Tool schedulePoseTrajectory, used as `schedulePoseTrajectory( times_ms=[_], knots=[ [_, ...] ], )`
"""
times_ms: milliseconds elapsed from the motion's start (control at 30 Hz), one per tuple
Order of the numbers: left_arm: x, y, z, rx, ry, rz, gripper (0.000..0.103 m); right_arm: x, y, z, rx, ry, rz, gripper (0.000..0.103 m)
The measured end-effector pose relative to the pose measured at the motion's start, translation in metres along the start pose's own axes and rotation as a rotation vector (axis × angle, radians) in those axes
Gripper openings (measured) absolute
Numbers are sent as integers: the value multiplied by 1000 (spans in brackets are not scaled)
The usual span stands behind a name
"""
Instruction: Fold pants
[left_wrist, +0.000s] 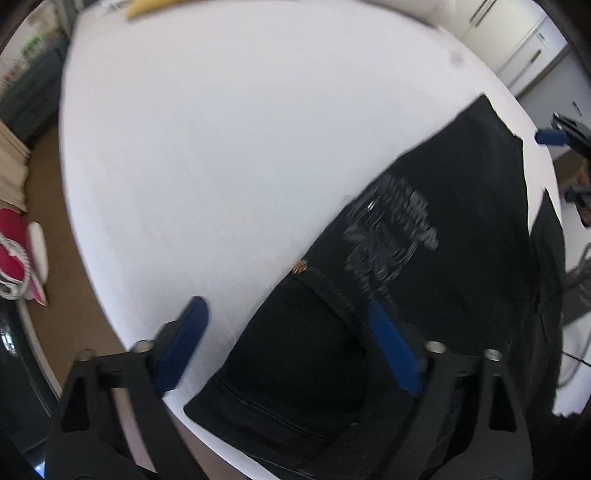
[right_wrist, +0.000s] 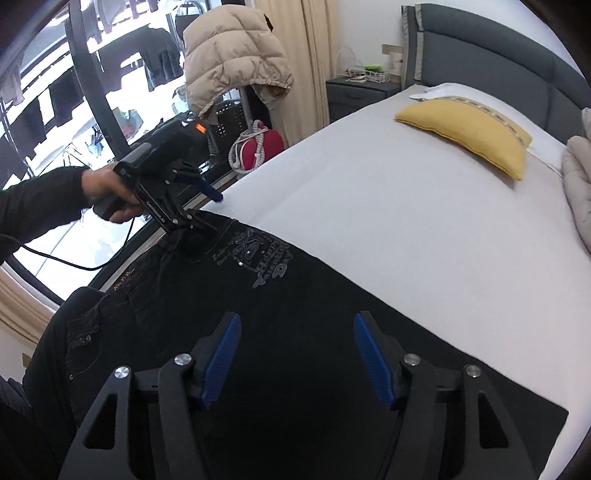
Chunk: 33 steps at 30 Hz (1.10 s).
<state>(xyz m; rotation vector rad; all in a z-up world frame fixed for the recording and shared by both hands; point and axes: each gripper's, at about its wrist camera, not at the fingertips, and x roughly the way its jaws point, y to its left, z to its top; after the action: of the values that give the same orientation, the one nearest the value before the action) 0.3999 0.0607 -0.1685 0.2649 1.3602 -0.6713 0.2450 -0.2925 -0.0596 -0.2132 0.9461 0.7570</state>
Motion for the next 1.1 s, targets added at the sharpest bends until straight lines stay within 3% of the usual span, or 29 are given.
schedulePoseTrajectory(
  times_ms=[133,167,200,267,333,467,700,900,1100],
  knots=[
    [12,16,9,-7,46,-49,62,21,-9,8,-13,33,38,58],
    [13,18,11,-10,49,-48,54,28,-11,11,-18,47,45,56],
    [14,22,15,-19,49,-31,37,33,-12,13,-30,58,52,54],
    [16,25,18,-27,50,2,15,42,-12,16,-50,78,56,51],
    [14,21,18,-3,33,34,6,52,-12,21,-72,104,48,50],
    [2,9,14,33,-30,121,4,67,-17,32,-98,140,40,47],
    [-43,-13,-8,85,-219,202,3,95,-17,57,-187,188,20,43],
    [-75,-16,-18,129,-297,237,3,125,-20,72,-224,249,17,43],
    [-91,-61,-69,144,-324,237,3,144,-25,79,-277,326,26,43]
  ],
)
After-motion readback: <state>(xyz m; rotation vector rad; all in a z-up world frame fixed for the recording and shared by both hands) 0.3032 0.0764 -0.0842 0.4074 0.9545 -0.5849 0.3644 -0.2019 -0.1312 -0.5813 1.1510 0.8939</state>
